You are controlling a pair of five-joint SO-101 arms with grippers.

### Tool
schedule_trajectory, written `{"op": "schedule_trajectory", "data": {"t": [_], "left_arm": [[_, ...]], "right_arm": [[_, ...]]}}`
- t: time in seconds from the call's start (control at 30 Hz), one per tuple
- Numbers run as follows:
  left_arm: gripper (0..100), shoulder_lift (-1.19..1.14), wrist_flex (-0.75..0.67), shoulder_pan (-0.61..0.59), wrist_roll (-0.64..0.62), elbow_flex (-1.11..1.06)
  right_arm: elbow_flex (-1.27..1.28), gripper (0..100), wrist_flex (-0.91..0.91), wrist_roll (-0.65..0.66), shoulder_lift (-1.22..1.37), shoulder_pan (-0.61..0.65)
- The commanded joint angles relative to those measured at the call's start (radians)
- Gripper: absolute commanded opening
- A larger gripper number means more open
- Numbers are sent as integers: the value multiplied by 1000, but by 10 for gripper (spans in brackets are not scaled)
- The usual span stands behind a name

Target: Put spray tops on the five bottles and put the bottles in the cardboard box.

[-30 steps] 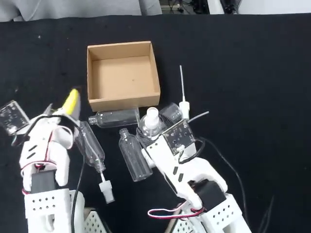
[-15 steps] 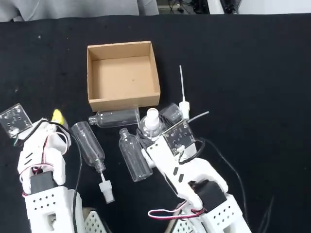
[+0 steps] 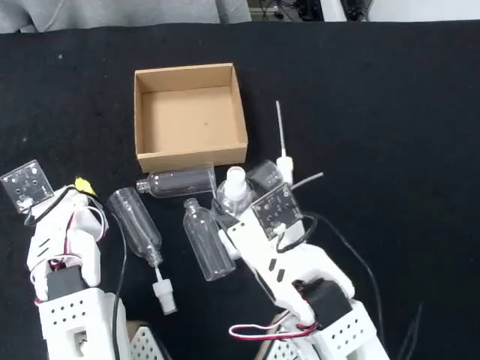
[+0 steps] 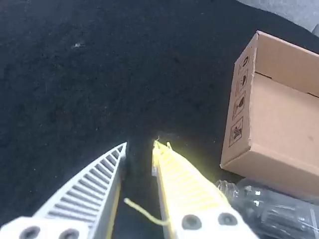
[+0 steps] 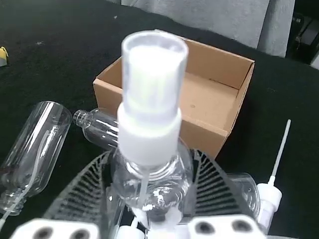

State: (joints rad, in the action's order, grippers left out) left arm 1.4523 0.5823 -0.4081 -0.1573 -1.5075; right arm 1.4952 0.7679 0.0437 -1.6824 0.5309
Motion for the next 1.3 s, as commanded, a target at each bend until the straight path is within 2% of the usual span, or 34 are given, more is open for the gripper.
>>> {"op": "schedule_trajectory", "data": {"t": [0.0, 0.17, 0.3, 0.53, 1.27], "left_arm": [[73, 12, -5, -10, 11, 10], [76, 12, -5, -10, 12, 7], [77, 12, -5, -10, 14, 7], [77, 12, -5, -2, 52, 5], [77, 12, -3, -1, 58, 5]], "right_arm": [[-122, 57, 32, 3, -1, -23], [-170, 57, 37, 57, -1, -40], [-222, 57, 40, 60, -1, -86], [-392, 57, 78, 86, 21, -87], [-891, 57, 81, 94, 638, -86]]}}
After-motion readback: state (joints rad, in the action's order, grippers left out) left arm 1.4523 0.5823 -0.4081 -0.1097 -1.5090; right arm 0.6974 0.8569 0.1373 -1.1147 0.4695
